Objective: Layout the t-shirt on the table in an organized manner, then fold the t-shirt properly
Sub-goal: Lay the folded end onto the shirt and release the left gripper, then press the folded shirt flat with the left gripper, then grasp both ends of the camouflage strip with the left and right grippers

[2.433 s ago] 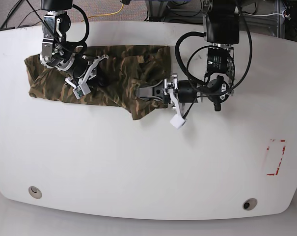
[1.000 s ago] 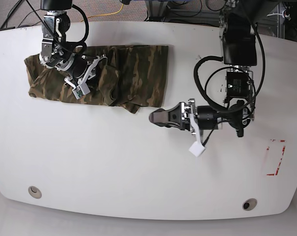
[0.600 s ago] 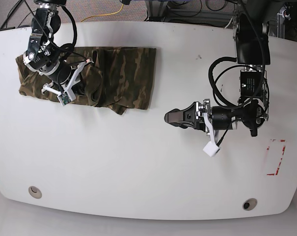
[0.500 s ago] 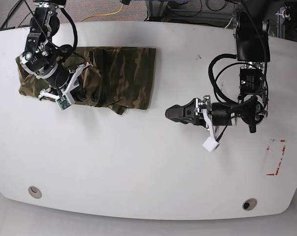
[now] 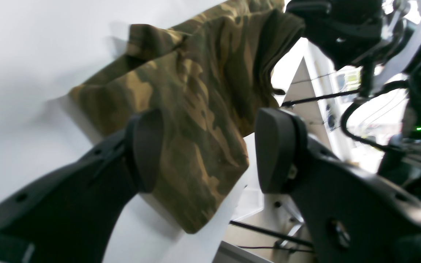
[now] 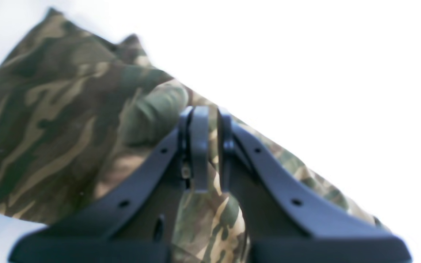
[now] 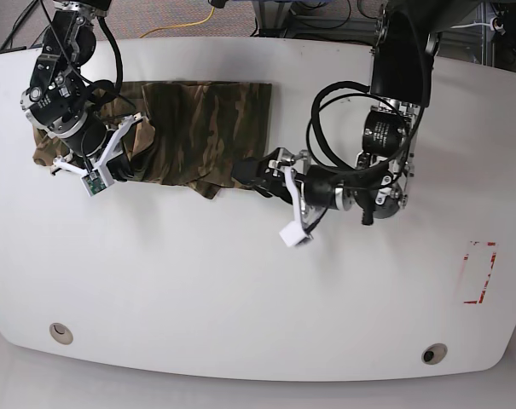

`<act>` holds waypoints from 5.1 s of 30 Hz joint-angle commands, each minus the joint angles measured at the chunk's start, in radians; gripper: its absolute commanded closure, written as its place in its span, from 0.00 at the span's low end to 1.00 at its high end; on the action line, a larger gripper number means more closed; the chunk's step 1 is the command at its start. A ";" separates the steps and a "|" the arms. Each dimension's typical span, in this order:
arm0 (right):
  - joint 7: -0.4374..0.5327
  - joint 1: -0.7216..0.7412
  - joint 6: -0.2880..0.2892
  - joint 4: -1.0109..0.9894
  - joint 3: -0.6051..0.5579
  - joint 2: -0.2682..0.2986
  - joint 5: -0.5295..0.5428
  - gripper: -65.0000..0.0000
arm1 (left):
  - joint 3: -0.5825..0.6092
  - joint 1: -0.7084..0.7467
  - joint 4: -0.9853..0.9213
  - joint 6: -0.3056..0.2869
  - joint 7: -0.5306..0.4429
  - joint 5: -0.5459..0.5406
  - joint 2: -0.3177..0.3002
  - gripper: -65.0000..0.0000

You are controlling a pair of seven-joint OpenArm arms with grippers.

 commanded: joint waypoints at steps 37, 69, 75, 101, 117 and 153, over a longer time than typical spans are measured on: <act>0.027 0.091 0.001 0.006 0.211 0.011 -0.074 0.93 | 0.341 0.014 -0.055 -0.113 -0.286 0.122 -0.098 0.46; 0.025 0.088 0.001 0.006 0.228 -0.016 -0.074 0.93 | 0.433 0.004 0.152 -0.145 -0.309 0.301 -0.124 0.64; 0.025 0.083 0.001 0.006 0.228 -0.016 -0.074 0.93 | 0.443 0.006 0.151 -0.150 -0.312 0.303 -0.117 0.64; 0.025 0.089 0.001 0.003 0.228 -0.023 -0.075 0.93 | 0.489 0.021 -0.080 -0.151 -0.371 0.392 -0.086 0.89; 0.025 0.088 0.001 0.003 0.232 -0.024 -0.077 0.93 | 0.524 0.001 -0.210 -0.144 -0.394 0.395 -0.121 0.89; -0.154 0.144 0.001 -0.254 0.333 0.030 0.121 0.11 | 0.453 -0.023 -0.209 -0.153 -0.394 0.390 -0.377 0.89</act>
